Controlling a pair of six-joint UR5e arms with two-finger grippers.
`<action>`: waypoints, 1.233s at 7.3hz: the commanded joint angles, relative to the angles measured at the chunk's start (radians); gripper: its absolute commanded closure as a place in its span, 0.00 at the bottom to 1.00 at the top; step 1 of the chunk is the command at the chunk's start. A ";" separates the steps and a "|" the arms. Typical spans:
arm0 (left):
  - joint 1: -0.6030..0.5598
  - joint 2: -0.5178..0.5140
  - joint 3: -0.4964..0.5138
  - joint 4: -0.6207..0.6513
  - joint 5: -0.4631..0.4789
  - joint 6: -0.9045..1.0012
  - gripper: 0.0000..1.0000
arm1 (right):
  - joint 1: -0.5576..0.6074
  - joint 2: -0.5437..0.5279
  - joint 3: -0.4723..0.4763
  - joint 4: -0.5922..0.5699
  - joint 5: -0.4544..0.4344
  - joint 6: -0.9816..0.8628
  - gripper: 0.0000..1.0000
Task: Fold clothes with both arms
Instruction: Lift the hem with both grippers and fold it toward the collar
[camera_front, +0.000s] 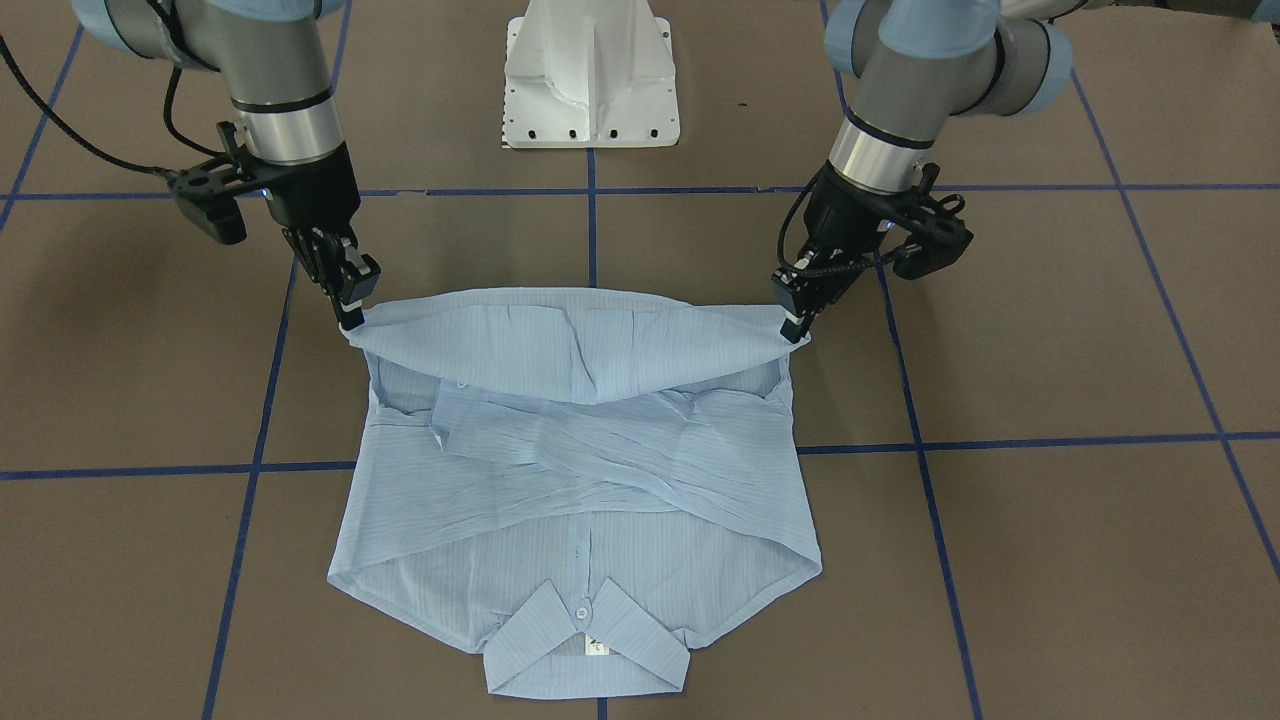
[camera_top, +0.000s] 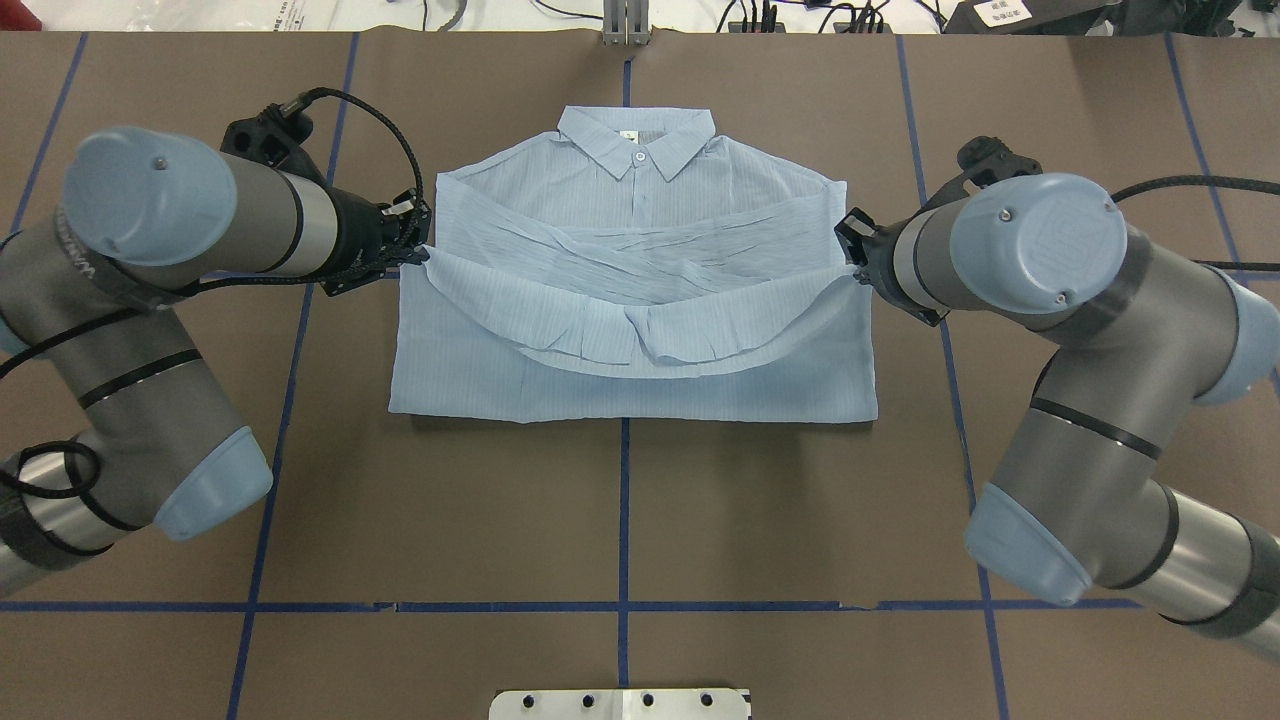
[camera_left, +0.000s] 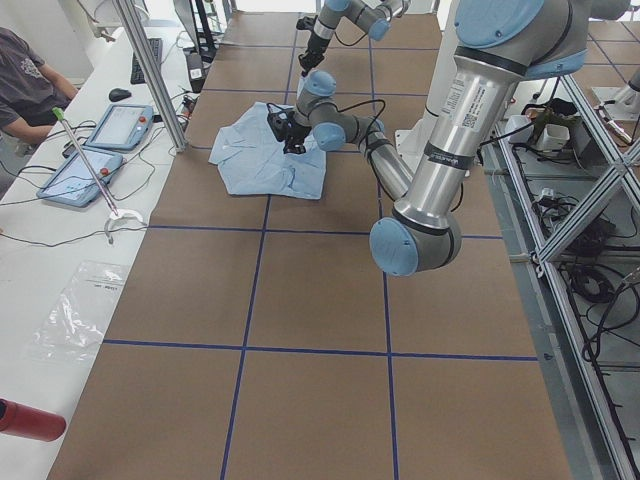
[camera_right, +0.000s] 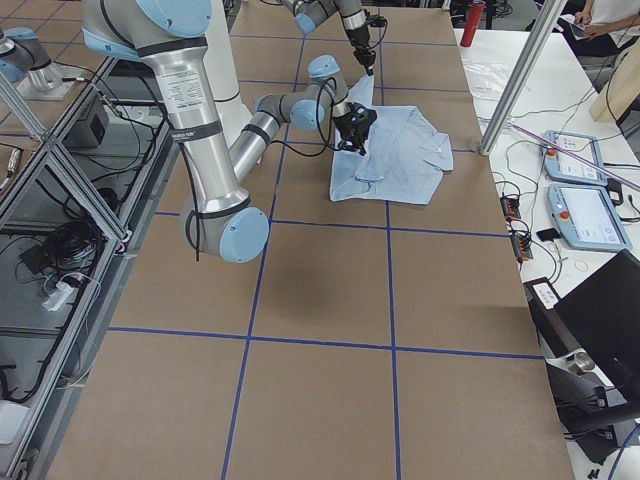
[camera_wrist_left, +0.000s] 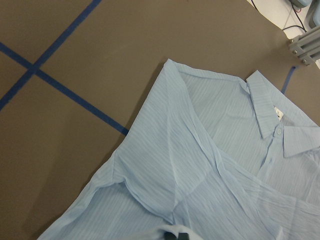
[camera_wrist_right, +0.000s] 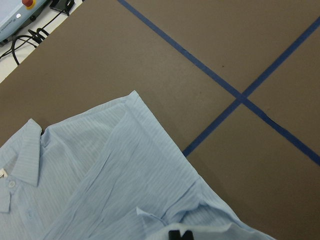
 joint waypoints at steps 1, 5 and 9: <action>-0.006 -0.081 0.219 -0.121 0.005 0.001 1.00 | 0.038 0.088 -0.160 0.009 0.007 -0.072 1.00; -0.058 -0.207 0.532 -0.306 0.005 0.000 1.00 | 0.147 0.150 -0.445 0.250 0.088 -0.132 1.00; -0.081 -0.281 0.688 -0.394 0.011 0.001 1.00 | 0.164 0.238 -0.594 0.251 0.090 -0.174 1.00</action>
